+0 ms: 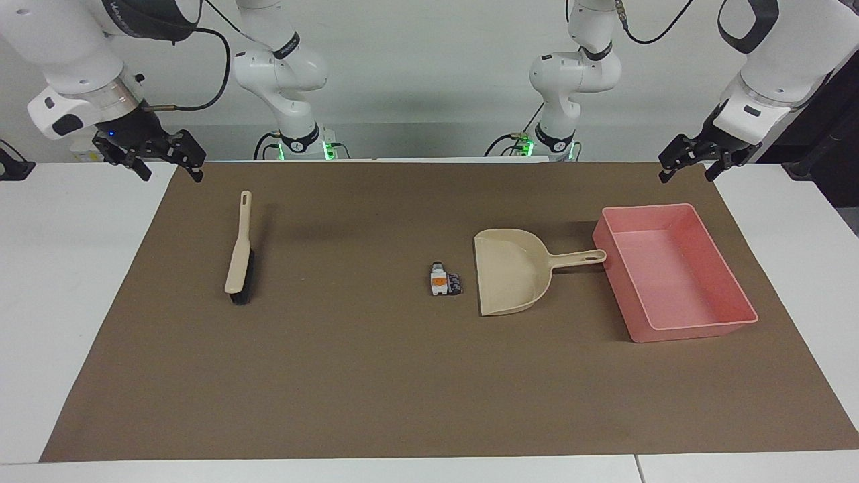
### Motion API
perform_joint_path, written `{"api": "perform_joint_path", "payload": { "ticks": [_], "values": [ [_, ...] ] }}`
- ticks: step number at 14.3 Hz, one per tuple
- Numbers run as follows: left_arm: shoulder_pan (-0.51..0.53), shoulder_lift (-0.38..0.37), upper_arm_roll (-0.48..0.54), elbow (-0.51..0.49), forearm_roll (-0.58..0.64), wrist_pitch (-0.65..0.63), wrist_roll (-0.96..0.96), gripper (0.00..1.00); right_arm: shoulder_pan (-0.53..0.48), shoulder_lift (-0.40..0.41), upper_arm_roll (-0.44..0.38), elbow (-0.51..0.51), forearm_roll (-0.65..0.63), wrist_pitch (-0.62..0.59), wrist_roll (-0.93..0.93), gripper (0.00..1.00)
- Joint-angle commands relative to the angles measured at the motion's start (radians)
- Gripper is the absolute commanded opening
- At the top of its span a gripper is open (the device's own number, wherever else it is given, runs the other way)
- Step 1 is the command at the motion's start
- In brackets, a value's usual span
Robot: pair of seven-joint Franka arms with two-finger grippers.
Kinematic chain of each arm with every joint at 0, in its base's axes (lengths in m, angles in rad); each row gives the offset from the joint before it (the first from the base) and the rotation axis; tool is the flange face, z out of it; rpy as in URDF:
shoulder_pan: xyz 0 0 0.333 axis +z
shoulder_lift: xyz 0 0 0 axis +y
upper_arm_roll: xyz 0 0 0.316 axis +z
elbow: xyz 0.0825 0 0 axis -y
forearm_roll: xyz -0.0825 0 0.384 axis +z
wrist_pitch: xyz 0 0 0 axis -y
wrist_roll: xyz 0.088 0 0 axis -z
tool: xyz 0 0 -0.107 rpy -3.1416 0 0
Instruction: Clean e-waste and dump in bin
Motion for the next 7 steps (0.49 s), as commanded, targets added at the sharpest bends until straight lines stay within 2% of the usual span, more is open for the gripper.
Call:
{"api": "perform_joint_path", "payload": {
  "ticks": [1, 7],
  "values": [
    [-0.001, -0.026, -0.004, -0.027, 0.012, 0.005, -0.016, 0.99, -0.006, -0.024, 0.002, -0.029, 0.002, 0.006, 0.003, 0.99],
    [-0.003, -0.02, -0.007, -0.022, 0.012, 0.039, 0.057, 0.98, -0.008, -0.024, 0.002, -0.029, 0.002, 0.006, 0.0, 0.99]
  ]
}}
